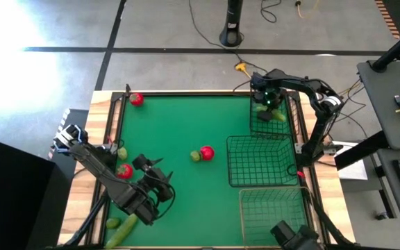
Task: Sort produce into baskets
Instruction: Put the top cucumber into the top black wire basket
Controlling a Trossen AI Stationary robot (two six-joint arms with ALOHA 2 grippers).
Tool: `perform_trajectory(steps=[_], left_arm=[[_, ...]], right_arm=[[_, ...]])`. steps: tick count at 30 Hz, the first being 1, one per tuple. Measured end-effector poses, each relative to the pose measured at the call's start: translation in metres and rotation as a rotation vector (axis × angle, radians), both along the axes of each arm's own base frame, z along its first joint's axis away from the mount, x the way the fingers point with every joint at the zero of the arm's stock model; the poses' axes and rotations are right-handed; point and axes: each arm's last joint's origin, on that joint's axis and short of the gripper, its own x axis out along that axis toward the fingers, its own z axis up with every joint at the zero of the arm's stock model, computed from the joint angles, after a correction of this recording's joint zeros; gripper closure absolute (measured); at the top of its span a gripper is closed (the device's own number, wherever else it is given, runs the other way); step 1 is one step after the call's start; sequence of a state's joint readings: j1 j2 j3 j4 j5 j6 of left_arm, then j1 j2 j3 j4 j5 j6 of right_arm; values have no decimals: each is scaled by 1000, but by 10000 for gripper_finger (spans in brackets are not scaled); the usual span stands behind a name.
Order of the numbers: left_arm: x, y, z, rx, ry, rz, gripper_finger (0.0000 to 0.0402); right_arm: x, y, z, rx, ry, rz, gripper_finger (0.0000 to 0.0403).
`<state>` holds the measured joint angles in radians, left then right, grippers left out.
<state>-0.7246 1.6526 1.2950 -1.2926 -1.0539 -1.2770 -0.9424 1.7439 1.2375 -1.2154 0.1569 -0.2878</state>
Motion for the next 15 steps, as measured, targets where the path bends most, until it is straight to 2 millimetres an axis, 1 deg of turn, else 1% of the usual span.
perform_trajectory(steps=[7, 15], left_arm=[[-1, 0, 0, -6, -2, 9, 125], [-1, 0, -1, -35, 28, 12, 125]], right_arm=[[0, 1, 0, 4, 4, 0, 32], [-2, 2, 0, 15, 19, -26, 28]])
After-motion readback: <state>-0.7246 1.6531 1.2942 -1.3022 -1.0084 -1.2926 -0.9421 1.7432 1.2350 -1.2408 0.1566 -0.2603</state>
